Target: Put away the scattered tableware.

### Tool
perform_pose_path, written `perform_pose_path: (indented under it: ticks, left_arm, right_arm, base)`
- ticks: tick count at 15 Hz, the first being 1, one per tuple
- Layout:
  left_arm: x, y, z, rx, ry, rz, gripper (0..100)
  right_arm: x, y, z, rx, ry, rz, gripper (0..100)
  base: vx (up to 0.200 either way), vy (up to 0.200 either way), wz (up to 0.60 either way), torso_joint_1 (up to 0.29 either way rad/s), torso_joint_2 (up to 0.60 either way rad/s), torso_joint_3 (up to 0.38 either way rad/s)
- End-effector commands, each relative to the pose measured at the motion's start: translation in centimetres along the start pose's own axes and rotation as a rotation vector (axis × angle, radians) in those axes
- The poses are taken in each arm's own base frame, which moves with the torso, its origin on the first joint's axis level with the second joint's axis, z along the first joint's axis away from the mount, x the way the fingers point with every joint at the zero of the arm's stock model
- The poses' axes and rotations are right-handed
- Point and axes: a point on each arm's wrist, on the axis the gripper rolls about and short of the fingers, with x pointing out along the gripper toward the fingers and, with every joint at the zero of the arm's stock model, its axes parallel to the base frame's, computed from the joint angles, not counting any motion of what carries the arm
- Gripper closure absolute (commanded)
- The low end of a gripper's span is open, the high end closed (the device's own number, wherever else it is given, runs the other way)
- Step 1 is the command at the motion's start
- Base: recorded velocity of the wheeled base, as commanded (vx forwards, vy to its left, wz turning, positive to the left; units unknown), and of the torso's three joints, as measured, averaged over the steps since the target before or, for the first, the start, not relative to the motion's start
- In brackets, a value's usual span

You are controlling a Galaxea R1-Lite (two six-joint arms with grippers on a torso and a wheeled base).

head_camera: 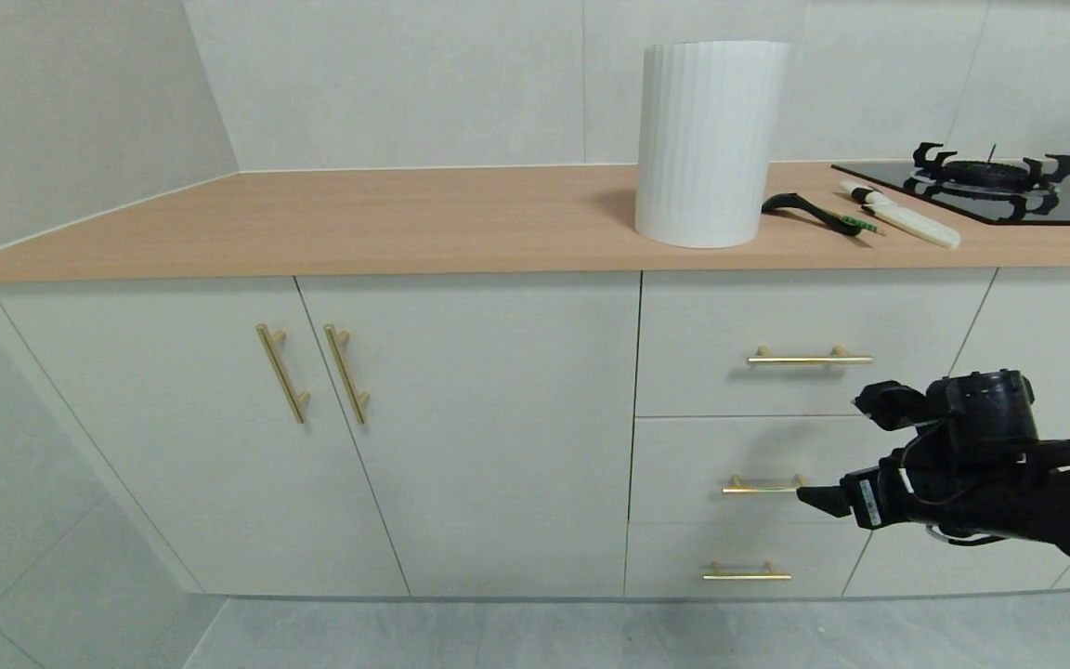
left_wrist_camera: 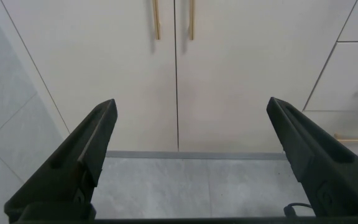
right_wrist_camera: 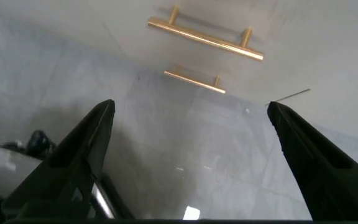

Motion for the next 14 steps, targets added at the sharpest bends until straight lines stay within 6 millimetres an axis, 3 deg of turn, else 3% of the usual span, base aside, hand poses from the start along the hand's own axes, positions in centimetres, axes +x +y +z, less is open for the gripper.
perform_pose_path:
  ticks: [1, 5, 12, 14]
  left_arm:
    - [0.0, 0.0, 0.0, 0.000, 0.003, 0.000, 0]
    - [0.0, 0.0, 0.0, 0.000, 0.001, 0.000, 0]
    - [0.0, 0.0, 0.0, 0.000, 0.001, 0.000, 0]
    - [0.0, 0.0, 0.0, 0.000, 0.001, 0.000, 0]
  right_arm:
    - [4.6, 0.2, -1.2, 0.103, -0.021, -0.048, 0]
    - [8.1, 0.0, -2.4, 0.125, -0.072, -0.118, 0]
    - [11.3, -0.2, -3.8, 0.157, -0.102, -0.203, 0]
    - [13.1, -0.4, -4.4, 0.162, -0.161, -0.267, 0]
  base:
    - [0.000, 0.000, 0.00, 0.000, 0.00, 0.000]
    - [0.000, 0.000, 0.00, 0.000, 0.00, 0.000]
    - [0.000, 0.000, 0.00, 0.000, 0.00, 0.000]
    - [0.000, 0.000, 0.00, 0.000, 0.00, 0.000]
